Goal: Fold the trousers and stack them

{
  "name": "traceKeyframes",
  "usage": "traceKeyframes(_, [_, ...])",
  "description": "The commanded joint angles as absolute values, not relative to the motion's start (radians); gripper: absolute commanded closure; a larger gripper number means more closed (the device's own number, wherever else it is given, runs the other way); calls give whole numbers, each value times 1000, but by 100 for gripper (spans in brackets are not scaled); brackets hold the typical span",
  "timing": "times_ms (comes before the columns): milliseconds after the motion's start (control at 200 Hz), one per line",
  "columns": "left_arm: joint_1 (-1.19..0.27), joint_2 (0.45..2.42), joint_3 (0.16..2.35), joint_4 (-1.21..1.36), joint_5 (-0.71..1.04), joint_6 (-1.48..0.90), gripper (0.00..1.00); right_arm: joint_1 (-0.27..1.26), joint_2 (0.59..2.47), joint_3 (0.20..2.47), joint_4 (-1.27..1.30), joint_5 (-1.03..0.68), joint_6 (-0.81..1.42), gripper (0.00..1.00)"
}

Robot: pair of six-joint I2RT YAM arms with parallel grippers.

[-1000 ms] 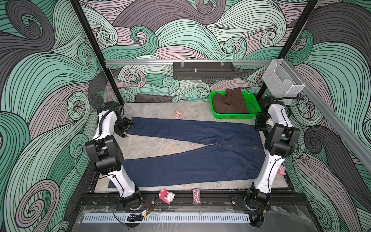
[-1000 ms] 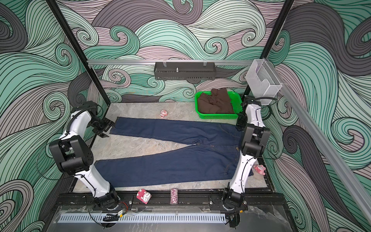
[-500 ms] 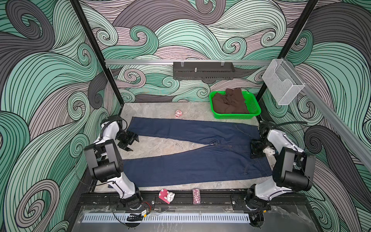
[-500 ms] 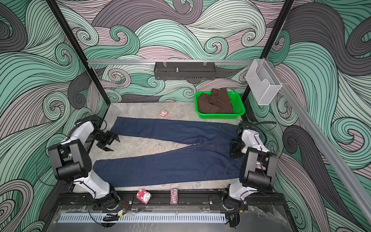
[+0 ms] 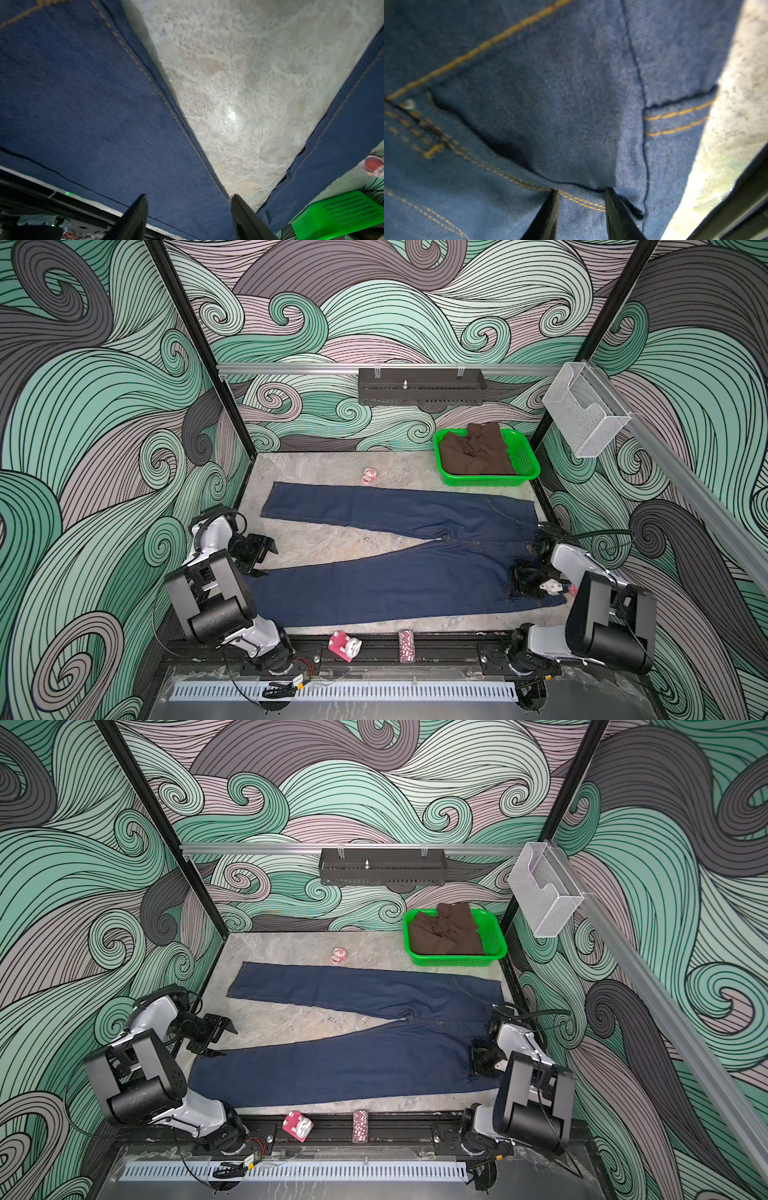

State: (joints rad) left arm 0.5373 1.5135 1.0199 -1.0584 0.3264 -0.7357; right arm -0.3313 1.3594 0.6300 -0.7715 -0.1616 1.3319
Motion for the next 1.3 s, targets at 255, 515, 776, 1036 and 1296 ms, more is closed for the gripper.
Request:
traceKeyframes(255, [562,1454,997,-1075,274,-716,33,-331,1235,703,-932,-98,1231,43])
traceKeyframes(515, [567,1488,927,-1014,253,-738,33,-333,1283,809,-933,-75,1228,36])
traceKeyframes(776, [569,1557,910,-969,173,-733,35,-343,1349,698,-823,-113,1257,46])
traceKeyframes(1036, [572,1625,919,-945,51,-714,36,-353,1406,592,-768,-157,1231,46])
traceKeyframes(1296, [590,1745,938,-893,27,-683,36,-353,1302,526,-799,-168,1206,46])
